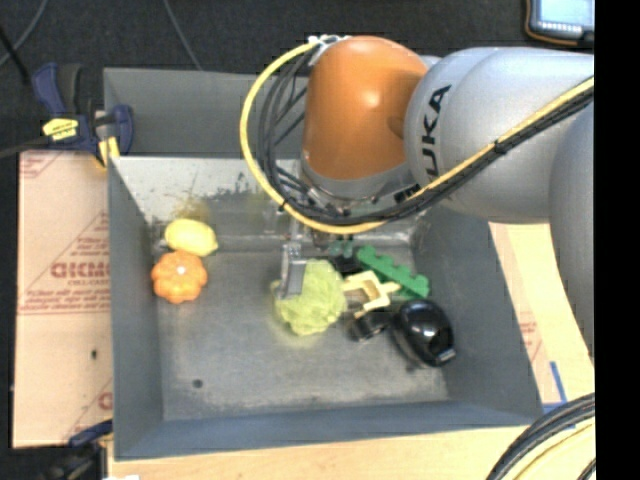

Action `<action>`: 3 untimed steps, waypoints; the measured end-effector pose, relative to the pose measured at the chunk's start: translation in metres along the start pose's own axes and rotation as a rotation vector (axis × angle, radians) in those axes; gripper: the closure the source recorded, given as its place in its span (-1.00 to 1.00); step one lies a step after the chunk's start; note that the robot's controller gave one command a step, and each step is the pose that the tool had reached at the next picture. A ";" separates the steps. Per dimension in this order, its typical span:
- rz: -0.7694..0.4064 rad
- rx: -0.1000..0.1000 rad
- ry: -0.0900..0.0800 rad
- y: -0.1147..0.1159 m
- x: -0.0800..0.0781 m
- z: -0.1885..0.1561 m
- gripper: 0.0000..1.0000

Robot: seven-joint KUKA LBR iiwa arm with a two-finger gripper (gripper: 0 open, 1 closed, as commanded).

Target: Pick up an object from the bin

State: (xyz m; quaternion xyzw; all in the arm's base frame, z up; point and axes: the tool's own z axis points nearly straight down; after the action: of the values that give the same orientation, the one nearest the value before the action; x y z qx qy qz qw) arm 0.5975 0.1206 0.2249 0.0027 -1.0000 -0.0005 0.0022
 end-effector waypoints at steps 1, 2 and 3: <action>0.002 -0.001 -0.008 -0.001 -0.001 -0.005 -1.00; -0.122 -0.001 -0.010 -0.019 0.001 0.004 -1.00; -0.417 0.003 -0.010 -0.064 0.000 0.027 -1.00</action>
Offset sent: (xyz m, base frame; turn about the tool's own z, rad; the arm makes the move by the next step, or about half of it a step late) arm -0.0056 -0.0723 -0.0286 -0.3456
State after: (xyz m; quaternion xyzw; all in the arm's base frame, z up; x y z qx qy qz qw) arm 0.5980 0.0563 0.1983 0.2096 -0.9778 0.0004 -0.0027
